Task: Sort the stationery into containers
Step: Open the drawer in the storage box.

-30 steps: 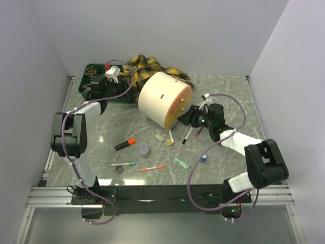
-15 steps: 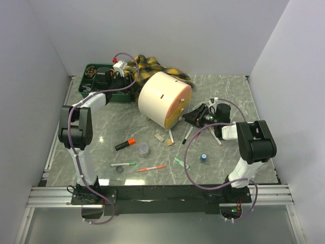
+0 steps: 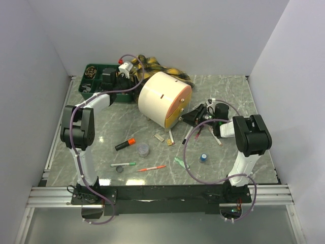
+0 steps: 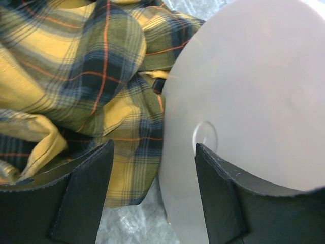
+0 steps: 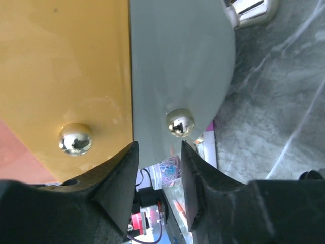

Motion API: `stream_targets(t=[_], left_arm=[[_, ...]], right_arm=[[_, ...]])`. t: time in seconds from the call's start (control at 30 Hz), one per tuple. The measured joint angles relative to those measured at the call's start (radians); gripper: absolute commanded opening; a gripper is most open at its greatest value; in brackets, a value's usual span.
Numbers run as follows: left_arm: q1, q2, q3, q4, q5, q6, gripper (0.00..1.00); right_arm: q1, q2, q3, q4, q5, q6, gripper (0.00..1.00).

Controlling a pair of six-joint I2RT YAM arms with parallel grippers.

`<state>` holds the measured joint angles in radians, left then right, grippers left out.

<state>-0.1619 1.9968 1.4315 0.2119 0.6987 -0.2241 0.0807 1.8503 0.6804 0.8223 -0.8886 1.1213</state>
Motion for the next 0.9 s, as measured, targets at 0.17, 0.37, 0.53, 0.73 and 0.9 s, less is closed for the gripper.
stream_targets(t=[0.17,0.37,0.53,0.73,0.9], left_arm=[[0.013,0.0,-0.005,0.002,-0.007,-0.002,0.71],[0.022,0.0,-0.01,0.008,-0.007,-0.003,0.71],[0.029,0.0,-0.016,0.009,-0.007,-0.003,0.71],[0.035,0.0,-0.025,0.014,-0.007,-0.004,0.71],[0.037,-0.002,-0.041,0.016,-0.007,-0.003,0.71]], right_arm=[[0.008,0.02,0.036,-0.031,0.0,-0.016,0.48],[0.024,0.058,0.085,-0.071,0.005,-0.037,0.48],[0.042,0.072,0.094,-0.099,0.008,-0.042,0.47],[0.049,0.074,0.094,-0.101,0.016,-0.038,0.44],[0.052,0.088,0.094,-0.086,0.017,-0.029,0.41]])
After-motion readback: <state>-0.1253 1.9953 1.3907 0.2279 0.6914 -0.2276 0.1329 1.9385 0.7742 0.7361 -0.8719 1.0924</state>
